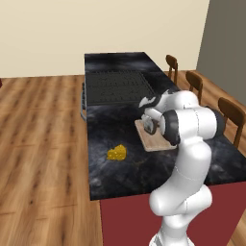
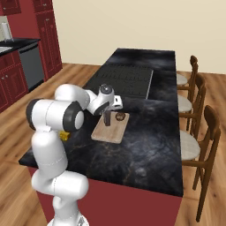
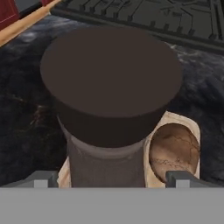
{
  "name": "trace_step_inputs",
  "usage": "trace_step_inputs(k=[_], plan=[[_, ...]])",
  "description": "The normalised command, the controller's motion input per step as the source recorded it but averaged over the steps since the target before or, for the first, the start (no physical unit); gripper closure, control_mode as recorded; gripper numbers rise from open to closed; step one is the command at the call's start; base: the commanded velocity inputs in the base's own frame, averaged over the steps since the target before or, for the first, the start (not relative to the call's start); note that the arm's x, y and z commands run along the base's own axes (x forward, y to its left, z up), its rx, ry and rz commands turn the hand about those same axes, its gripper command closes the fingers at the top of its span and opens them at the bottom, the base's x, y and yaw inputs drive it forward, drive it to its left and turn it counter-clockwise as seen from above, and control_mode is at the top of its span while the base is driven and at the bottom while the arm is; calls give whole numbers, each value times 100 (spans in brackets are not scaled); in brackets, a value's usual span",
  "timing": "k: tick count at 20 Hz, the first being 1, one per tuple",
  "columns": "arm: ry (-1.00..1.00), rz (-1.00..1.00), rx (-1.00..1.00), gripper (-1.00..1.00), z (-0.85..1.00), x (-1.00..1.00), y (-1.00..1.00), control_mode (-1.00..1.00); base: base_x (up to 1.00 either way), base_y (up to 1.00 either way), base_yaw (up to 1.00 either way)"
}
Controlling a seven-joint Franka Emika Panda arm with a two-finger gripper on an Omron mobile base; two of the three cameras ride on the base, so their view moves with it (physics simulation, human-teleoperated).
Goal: Retrieve the reheated potato from the microwave, then place the potato, cheese, and condiment on the cutting board.
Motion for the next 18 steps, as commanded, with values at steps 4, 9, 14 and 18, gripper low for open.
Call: trace_step_inputs(k=[4,9,14,18], plan=[[1,-7,3,-100,16,-16,0,-100,0,0,0],[1,-4,4,-100,18,-13,0,-100,0,0,0],[2,-5,3,-100,13,-27,-3,-100,0,0,0],[0,-5,1,-100,13,-40,-6,-100,0,0,0]])
